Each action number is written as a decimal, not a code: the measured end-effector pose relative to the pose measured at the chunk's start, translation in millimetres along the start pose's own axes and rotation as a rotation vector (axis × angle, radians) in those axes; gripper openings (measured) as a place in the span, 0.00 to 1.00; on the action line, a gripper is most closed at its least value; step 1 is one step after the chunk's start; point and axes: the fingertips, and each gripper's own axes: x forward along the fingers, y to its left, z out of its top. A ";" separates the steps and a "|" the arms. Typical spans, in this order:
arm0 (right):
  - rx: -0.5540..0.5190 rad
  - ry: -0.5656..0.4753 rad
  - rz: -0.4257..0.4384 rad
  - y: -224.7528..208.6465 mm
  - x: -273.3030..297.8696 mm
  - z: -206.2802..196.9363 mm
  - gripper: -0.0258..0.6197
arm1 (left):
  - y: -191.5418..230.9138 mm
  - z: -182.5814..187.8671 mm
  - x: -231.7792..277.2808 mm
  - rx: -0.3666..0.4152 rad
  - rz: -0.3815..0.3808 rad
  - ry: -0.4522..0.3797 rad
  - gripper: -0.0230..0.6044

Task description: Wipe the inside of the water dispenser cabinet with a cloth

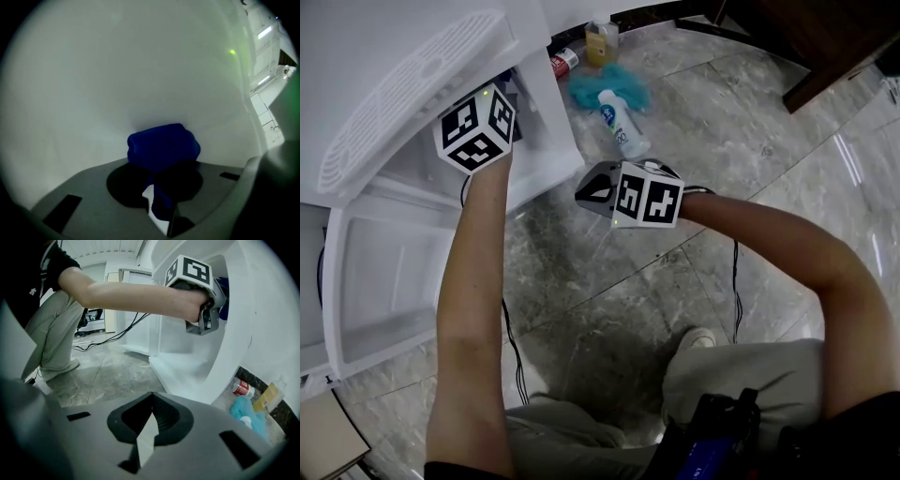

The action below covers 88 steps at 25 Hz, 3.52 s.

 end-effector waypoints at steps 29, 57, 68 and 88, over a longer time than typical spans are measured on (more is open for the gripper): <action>-0.033 0.051 0.060 25.8 2.9 -20.4 0.04 | 5.9 -9.7 9.9 0.076 0.008 0.066 0.16; 0.102 -0.416 -0.213 -40.4 -43.7 180.9 0.34 | -6.2 -70.6 -207.8 0.325 -0.548 0.661 0.16; 0.170 -0.428 -0.060 13.5 1.4 221.9 0.47 | -2.3 -55.7 -240.3 0.227 -0.525 0.631 0.16; 0.157 -0.329 -0.211 -54.0 10.5 195.8 0.21 | 30.3 -87.4 -257.5 0.123 -0.445 0.681 0.19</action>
